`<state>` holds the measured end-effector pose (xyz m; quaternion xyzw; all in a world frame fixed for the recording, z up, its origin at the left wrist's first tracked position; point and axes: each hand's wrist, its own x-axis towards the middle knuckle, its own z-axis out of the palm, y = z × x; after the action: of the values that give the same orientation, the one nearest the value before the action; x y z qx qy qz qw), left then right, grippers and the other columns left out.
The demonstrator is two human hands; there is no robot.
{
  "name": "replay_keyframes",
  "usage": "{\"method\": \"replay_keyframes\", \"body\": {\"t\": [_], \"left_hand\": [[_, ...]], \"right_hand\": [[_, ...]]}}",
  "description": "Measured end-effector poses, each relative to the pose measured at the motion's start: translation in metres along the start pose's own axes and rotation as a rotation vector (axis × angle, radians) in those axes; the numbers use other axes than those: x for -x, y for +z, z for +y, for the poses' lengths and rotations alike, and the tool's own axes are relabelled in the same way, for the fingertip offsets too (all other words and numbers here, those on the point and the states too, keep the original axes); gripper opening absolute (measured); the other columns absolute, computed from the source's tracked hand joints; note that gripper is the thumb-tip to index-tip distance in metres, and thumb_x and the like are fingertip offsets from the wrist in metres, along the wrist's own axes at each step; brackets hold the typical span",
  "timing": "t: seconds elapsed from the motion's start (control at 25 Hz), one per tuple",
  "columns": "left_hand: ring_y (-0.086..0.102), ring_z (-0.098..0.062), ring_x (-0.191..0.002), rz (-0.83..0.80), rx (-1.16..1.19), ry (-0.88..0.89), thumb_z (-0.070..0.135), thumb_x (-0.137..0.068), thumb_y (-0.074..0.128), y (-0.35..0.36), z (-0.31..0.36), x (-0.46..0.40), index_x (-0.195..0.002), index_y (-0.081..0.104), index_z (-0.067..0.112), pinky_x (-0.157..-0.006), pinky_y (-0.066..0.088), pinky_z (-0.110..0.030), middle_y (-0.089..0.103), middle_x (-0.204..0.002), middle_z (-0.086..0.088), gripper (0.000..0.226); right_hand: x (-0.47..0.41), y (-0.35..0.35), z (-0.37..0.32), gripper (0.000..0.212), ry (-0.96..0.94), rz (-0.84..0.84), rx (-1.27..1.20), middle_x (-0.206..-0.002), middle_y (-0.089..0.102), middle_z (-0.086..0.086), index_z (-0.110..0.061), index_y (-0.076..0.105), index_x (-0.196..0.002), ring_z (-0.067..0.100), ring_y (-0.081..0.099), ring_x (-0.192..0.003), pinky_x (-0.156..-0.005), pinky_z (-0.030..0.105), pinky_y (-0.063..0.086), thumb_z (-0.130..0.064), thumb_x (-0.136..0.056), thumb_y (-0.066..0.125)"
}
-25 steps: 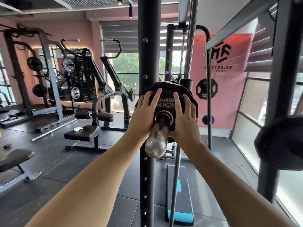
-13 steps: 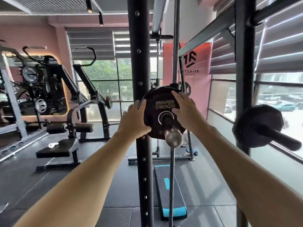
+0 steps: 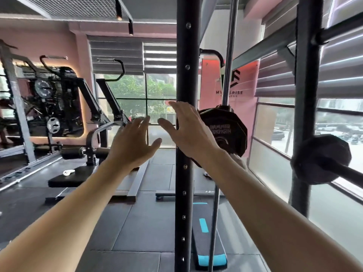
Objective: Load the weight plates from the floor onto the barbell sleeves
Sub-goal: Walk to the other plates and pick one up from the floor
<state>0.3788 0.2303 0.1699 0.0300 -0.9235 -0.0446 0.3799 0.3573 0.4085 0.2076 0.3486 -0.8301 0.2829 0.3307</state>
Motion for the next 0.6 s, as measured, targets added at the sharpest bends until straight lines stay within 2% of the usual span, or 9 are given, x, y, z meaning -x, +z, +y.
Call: {"method": "replay_keyframes", "body": {"t": [0.12, 0.32, 0.44, 0.6], "left_hand": [[0.028, -0.025, -0.149, -0.033, -0.041, -0.006, 0.061, -0.095, 0.045, -0.011, -0.019, 0.017, -0.158, 0.021, 0.016, -0.121, 0.024, -0.047, 0.029, -0.163, -0.006, 0.081], [0.034, -0.026, -0.145, -0.071, -0.094, -0.026, 0.061, -0.095, 0.044, -0.016, -0.05, 0.041, -0.156, 0.025, 0.014, -0.12, 0.024, -0.045, 0.037, -0.158, -0.008, 0.08], [0.031, -0.026, -0.147, -0.111, -0.115, -0.051, 0.066, -0.093, 0.04, -0.009, -0.069, 0.045, -0.158, 0.021, 0.014, -0.122, 0.022, -0.046, 0.034, -0.159, -0.008, 0.085], [0.025, -0.027, -0.15, -0.158, -0.164, -0.074, 0.081, -0.086, 0.021, 0.01, -0.092, 0.044, -0.158, 0.02, 0.013, -0.124, 0.017, -0.049, 0.029, -0.162, -0.01, 0.099]], "right_hand": [[0.009, 0.024, -0.011, 0.066, 0.017, -0.036, -0.01, -0.155, 0.038, -0.002, -0.022, 0.035, -0.151, 0.016, 0.027, -0.146, -0.111, 0.045, 0.037, -0.06, -0.098, 0.042], [0.018, 0.061, -0.024, 0.068, 0.037, -0.1, 0.016, -0.155, 0.037, -0.002, -0.022, 0.033, -0.152, 0.015, 0.026, -0.147, -0.11, 0.042, 0.038, -0.063, -0.097, 0.04], [0.02, 0.081, -0.022, 0.071, 0.038, -0.108, -0.002, -0.154, 0.038, -0.004, -0.023, 0.034, -0.151, 0.013, 0.027, -0.146, -0.11, 0.043, 0.039, -0.067, -0.096, 0.038], [0.02, 0.106, -0.008, 0.071, 0.021, -0.148, 0.006, -0.153, 0.038, -0.006, -0.026, 0.034, -0.152, 0.012, 0.027, -0.146, -0.108, 0.041, 0.039, -0.068, -0.095, 0.038]]}}
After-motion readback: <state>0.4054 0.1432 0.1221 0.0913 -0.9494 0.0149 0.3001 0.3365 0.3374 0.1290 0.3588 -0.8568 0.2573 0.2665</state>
